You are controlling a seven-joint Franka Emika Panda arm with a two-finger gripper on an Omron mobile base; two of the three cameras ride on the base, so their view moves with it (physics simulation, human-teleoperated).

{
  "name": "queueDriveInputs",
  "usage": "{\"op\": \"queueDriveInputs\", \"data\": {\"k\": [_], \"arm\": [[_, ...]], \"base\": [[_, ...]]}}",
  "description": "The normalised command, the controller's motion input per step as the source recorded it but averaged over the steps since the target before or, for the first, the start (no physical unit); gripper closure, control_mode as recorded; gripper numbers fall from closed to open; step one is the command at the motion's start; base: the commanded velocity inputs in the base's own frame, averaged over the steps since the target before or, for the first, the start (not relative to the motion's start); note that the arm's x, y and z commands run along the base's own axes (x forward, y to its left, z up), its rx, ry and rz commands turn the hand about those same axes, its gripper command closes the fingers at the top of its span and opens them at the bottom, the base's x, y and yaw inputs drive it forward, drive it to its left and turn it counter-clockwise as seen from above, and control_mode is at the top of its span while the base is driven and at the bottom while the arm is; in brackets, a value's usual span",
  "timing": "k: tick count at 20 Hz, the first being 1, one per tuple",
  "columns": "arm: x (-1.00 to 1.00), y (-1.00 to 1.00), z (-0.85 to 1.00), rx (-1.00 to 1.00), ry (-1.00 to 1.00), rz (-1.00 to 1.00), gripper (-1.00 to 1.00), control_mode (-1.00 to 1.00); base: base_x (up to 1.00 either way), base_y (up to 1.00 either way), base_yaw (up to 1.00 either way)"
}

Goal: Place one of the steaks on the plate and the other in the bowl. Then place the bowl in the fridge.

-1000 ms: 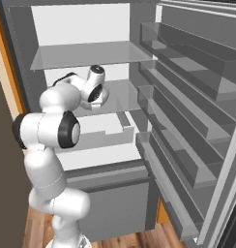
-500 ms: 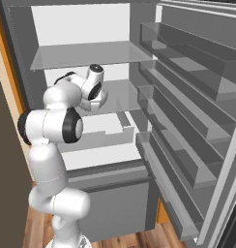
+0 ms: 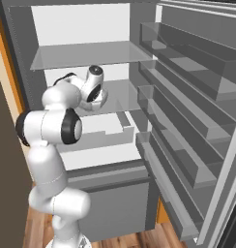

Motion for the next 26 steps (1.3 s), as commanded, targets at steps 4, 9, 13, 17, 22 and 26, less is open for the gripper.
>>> {"op": "queueDriveInputs", "data": {"k": [4,9,13,17,22,26], "arm": [[-0.47,-0.21,0.16,0.00,-0.13,0.00,-1.00,-1.00],[-0.88,-0.11,0.42,0.00,-0.07,0.00,-1.00,-1.00],[-1.00,-0.17,0.63,0.00,0.00,0.00,-1.00,-1.00],[-1.00,-0.23,0.55,-0.07,0.07,0.00,-1.00,-1.00],[-0.99,-0.44,0.11,-0.17,0.14,0.07,-1.00,-1.00],[-0.93,-0.10,-0.09,-0.23,0.30,0.18,-1.00,-1.00]], "base": [[0.00,0.00,0.00],[0.00,0.00,0.00],[0.00,0.00,0.00],[0.00,0.00,0.00],[0.00,0.00,0.00],[0.00,0.00,0.00]]}}
